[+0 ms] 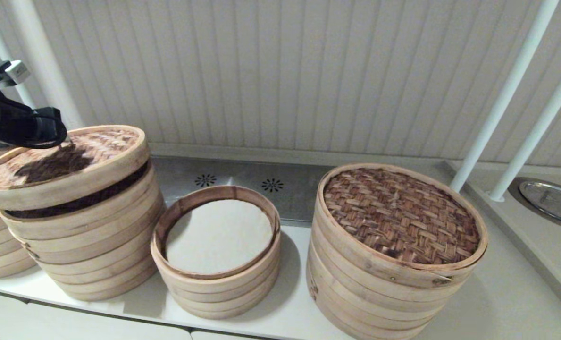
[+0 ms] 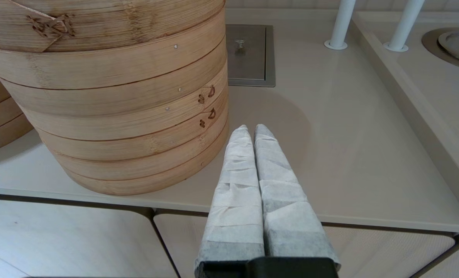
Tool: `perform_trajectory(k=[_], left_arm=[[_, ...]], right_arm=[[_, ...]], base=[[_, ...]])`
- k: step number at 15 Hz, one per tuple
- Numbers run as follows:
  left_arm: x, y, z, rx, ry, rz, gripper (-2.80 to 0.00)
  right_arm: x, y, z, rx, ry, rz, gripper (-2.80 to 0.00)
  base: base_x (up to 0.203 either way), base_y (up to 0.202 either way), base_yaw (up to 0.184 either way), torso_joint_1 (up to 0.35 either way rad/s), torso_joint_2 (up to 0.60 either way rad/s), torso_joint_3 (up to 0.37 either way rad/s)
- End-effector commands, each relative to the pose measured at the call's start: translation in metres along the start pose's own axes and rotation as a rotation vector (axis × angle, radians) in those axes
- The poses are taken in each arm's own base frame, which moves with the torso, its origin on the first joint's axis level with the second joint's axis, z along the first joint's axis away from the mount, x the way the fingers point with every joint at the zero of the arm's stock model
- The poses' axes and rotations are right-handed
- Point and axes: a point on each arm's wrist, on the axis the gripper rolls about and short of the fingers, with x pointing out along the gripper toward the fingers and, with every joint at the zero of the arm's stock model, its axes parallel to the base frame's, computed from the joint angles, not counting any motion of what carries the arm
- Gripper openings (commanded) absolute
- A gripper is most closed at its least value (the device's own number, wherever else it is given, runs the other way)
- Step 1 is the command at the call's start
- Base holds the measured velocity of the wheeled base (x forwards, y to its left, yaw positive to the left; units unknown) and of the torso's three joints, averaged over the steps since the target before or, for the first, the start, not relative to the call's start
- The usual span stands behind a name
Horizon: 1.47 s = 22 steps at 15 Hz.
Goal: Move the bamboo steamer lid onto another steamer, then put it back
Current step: Put the steamer
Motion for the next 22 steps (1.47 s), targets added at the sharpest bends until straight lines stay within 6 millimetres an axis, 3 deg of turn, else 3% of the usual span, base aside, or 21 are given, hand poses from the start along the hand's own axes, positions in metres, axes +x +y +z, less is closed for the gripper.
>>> perform_trajectory(k=[1,22], left_arm=[[0.003,0.000,-0.002,0.000,0.008,-0.001,-2.80],[0.022,0.002,-0.015,0.095,0.004,-0.009,-2.80]], right_arm=[[0.000,0.000,-0.001,0.000,0.002,0.000,-2.80],[0.000,0.000,-0.001,0.000,0.002,0.000,-2.80]], base=[[0.000,0.000,0.000,0.000,0.00,0.000],[0.000,0.000,0.000,0.000,0.00,0.000]])
